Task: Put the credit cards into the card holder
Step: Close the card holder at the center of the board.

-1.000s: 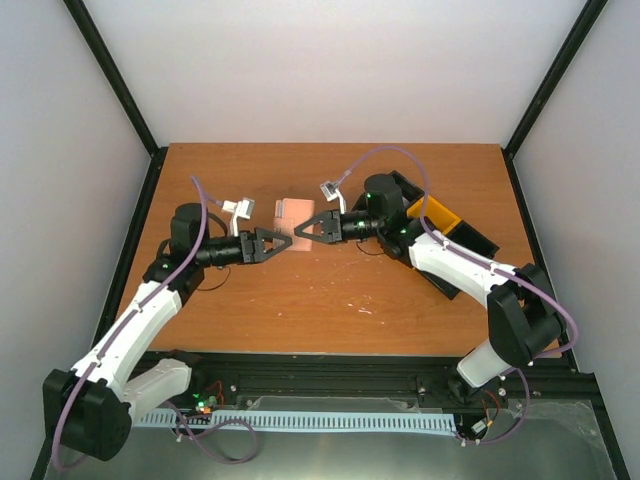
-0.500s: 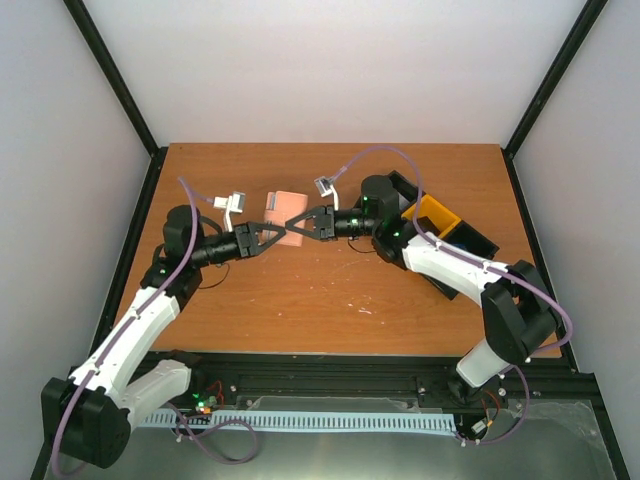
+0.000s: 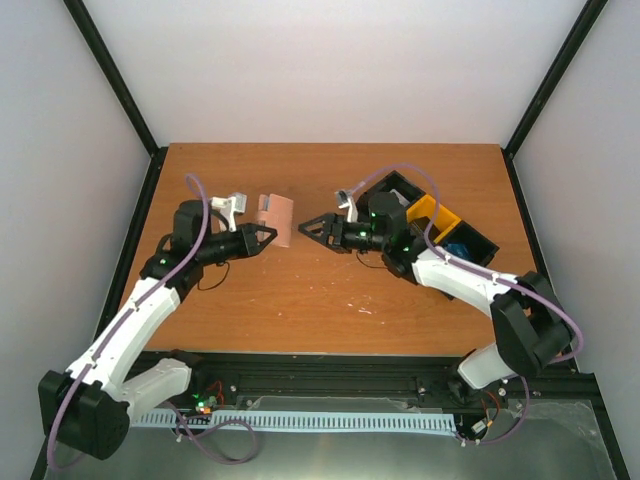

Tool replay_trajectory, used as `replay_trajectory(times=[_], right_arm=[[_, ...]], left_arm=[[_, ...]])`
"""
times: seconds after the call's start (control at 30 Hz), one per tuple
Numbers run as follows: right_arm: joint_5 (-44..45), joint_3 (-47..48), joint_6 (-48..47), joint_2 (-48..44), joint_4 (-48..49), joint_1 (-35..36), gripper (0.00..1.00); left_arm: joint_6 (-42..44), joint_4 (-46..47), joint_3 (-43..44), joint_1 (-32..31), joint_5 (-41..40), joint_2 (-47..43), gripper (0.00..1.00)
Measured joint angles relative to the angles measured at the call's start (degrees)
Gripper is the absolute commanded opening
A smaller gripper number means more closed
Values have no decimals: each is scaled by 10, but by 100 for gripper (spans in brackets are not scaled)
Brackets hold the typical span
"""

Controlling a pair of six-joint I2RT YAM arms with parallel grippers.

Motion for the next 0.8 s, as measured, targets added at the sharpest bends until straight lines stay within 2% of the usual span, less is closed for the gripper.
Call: replay_trajectory(times=[0.17,0.4,0.67,0.73,0.8], right_arm=[[67,-47,2,-35,-45,-11,69],[177,-48,10,-70,-179,-11,69],[257,-59,44,-73,-299,-13,68],[279,-61,54,-73,-329,-13,68],[300,-66,64,-77,-352,-13,68]], left_arm=[[60,-78,33,-49,-140,55,1],[68,-141,49,-144,-359,199,1],[45,-186,127,-237,-507,369,1],[39,-195,142,-259,-531,389,7],[38,-196,150,-273,-545,400,20]])
